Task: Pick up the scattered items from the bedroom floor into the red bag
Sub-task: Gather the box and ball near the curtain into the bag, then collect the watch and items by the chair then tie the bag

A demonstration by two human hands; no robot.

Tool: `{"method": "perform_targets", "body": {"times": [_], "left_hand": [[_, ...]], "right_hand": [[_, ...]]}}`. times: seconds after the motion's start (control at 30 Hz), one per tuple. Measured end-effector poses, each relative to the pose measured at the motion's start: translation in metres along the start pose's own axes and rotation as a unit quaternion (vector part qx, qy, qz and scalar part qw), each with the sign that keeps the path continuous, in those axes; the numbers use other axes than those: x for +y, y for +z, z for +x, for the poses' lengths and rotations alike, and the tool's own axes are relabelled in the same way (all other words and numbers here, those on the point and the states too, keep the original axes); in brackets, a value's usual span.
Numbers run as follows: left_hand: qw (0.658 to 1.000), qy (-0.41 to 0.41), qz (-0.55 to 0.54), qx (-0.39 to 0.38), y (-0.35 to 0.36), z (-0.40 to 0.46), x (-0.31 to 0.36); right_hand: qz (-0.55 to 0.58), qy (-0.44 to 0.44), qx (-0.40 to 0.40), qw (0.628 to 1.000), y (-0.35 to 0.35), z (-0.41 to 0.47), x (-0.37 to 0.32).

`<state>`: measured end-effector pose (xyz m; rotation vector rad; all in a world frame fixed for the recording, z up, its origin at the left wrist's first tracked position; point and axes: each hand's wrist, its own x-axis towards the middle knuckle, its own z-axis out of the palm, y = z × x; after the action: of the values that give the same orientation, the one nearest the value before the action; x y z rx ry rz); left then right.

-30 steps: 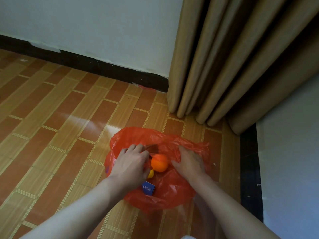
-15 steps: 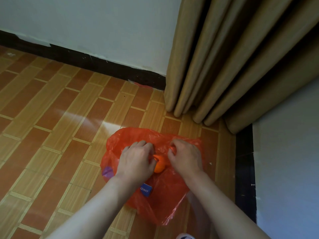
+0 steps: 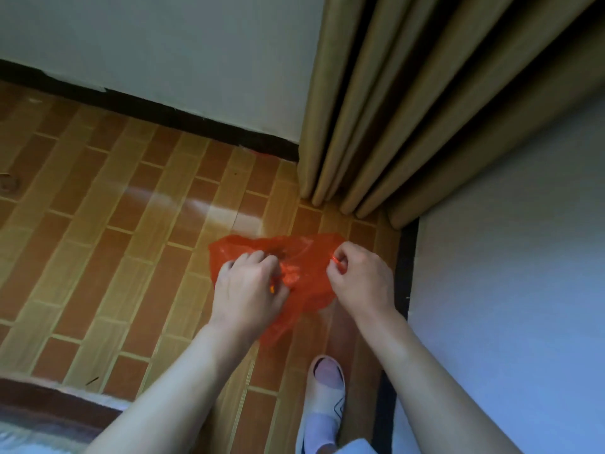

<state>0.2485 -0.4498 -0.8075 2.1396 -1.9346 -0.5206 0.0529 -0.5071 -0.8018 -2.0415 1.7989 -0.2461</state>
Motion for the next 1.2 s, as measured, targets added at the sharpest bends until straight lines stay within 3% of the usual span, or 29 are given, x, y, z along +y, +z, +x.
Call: {"method": "perform_targets", "body": {"times": [0.57, 1.0, 1.2], "left_hand": [[0.994, -0.037, -0.056, 0.081, -0.292, -0.033, 0.1], [0.974, 0.07, -0.106, 0.19, -0.542, -0.073, 0.191], [0.961, 0.064, -0.127, 0.239, -0.625, -0.092, 0.226]], "right_hand": [[0.096, -0.009, 0.109, 0.989, -0.288, -0.044, -0.123], [0.169, -0.027, 0.25, 0.953, -0.525, -0.117, -0.227], [0.181, -0.048, 0.292, 0.938, -0.597, -0.141, -0.268]]}}
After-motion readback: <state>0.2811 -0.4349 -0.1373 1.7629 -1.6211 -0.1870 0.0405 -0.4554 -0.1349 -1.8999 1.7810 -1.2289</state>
